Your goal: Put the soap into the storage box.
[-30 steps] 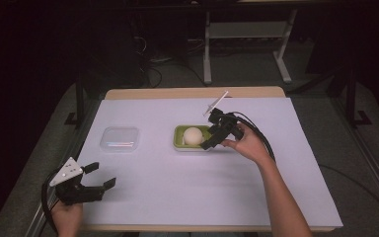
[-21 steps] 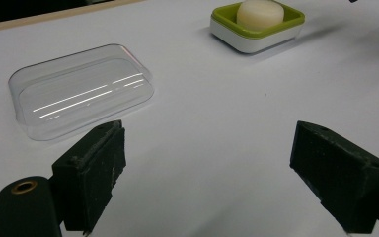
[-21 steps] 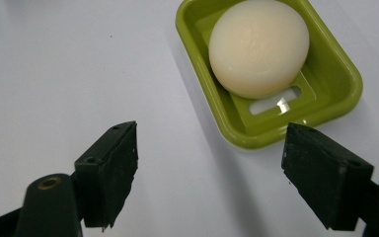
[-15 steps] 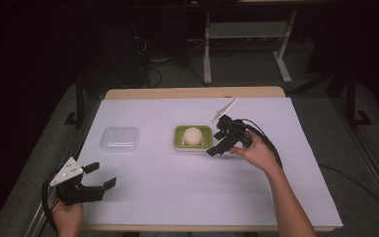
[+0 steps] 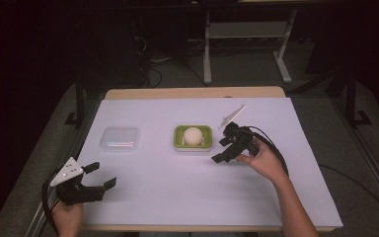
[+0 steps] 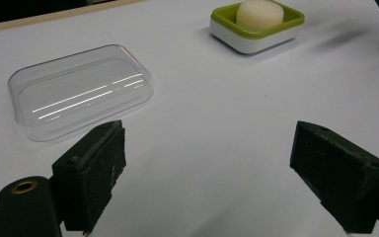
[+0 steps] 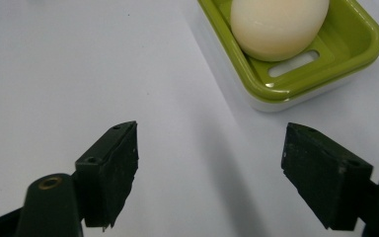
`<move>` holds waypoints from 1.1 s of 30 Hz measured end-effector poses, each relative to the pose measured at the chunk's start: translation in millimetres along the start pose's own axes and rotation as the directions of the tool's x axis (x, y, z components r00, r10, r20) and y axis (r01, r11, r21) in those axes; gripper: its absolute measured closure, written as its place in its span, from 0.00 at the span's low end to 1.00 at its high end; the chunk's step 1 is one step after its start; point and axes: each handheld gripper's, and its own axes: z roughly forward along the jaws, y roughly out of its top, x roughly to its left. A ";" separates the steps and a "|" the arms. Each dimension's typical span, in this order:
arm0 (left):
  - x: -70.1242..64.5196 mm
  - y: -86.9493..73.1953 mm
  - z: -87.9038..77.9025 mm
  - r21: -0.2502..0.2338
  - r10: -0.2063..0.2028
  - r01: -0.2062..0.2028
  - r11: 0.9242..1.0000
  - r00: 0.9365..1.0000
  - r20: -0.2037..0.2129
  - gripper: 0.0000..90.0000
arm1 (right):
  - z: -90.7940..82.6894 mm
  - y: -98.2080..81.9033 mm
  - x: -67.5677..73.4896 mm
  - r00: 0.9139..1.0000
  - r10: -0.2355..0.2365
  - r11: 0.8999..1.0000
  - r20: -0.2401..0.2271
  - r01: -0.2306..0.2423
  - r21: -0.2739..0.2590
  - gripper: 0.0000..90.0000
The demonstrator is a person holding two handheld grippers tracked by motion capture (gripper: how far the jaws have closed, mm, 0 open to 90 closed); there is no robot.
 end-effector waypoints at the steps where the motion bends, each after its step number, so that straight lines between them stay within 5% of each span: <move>1: -0.2 0.1 0.1 0.000 0.003 -0.003 1.000 1.000 0.001 0.15 | -0.6 -2.2 0.6 1.000 0.006 1.000 0.000 -0.006 -0.003 0.24; 33: -1.0 2.3 1.7 0.014 0.009 -0.009 1.000 1.000 0.018 0.15 | -17.7 -47.9 14.4 0.998 0.053 0.998 0.042 -0.052 -0.024 0.25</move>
